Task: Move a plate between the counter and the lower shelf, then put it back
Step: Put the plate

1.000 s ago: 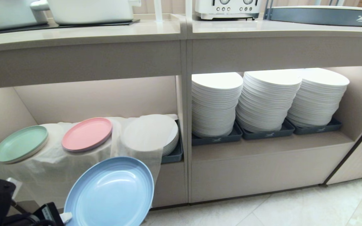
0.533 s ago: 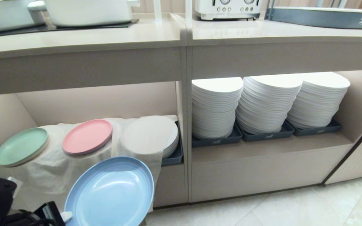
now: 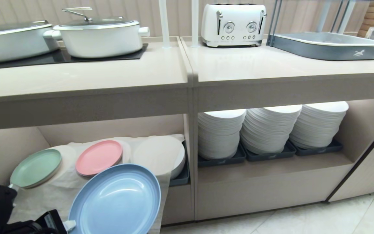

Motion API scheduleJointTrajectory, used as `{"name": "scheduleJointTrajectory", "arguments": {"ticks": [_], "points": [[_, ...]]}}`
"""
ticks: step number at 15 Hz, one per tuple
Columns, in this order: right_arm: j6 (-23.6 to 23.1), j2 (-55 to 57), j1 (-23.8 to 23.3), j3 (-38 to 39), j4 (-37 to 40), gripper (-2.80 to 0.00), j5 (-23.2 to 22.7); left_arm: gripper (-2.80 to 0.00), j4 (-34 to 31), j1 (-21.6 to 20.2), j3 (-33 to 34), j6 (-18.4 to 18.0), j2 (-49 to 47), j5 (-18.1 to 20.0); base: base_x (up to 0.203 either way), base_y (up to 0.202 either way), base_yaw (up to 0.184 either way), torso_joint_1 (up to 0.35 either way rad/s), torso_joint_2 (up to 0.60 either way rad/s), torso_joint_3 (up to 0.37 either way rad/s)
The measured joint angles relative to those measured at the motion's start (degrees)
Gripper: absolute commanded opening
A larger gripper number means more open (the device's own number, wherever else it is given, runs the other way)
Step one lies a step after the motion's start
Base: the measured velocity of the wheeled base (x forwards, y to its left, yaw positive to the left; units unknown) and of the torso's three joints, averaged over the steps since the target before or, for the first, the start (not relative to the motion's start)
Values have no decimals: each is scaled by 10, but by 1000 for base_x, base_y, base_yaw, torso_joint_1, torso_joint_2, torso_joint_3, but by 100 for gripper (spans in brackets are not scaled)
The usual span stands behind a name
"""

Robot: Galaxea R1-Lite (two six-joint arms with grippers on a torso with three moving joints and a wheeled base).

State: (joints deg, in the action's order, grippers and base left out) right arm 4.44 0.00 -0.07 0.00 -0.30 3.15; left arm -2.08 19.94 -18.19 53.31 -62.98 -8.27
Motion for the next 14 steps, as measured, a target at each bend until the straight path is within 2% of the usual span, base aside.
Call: {"name": "scheduleJointTrajectory", "arguments": {"ticks": [14], "points": [[0, 0, 0, 0, 0, -280, 0, -280, 0, 0, -1, 0, -5, 1, 0, 0, 0, 229, -509, -285]]}}
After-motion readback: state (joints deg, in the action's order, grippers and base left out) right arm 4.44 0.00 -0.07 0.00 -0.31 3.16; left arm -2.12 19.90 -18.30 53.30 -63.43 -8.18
